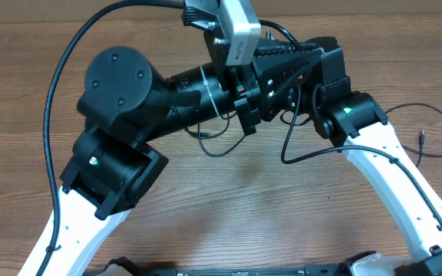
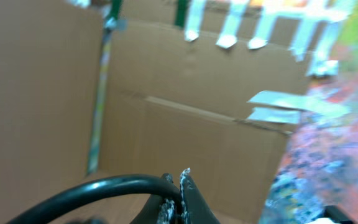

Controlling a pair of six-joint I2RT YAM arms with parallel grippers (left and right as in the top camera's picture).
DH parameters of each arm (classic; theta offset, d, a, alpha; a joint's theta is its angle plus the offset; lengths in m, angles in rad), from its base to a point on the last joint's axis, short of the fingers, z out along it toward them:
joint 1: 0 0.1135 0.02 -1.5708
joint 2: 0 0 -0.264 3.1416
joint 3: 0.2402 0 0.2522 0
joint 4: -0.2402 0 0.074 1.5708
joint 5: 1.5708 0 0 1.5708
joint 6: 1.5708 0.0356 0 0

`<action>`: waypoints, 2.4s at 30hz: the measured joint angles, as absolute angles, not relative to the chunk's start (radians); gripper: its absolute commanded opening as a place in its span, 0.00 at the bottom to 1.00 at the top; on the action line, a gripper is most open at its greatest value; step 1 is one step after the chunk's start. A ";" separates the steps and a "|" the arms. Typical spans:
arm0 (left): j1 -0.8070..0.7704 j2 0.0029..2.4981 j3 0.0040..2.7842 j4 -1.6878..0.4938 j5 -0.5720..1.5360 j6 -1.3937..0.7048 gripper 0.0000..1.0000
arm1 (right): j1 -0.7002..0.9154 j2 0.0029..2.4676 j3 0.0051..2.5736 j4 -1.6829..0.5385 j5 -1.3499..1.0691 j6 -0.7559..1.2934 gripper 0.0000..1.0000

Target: Untangle cables

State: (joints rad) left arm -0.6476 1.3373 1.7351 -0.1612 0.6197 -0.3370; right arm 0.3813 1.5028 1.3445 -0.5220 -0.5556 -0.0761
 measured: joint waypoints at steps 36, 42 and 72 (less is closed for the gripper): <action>-0.541 1.488 1.736 -0.955 0.085 -0.279 0.60 | 0.381 1.185 1.628 -0.310 0.248 -0.052 0.04; -0.541 1.491 1.736 -0.959 0.085 -0.278 0.64 | 0.381 1.182 1.628 -0.141 0.208 -0.017 0.04; -0.541 1.491 1.736 -1.083 0.102 -0.278 0.64 | -0.089 1.352 1.629 -0.502 0.664 -0.057 0.04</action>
State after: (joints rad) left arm -0.5407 1.4910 1.7363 -1.0828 0.1024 -0.2783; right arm -0.0891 1.3521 1.6287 -0.5018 0.6636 -0.0570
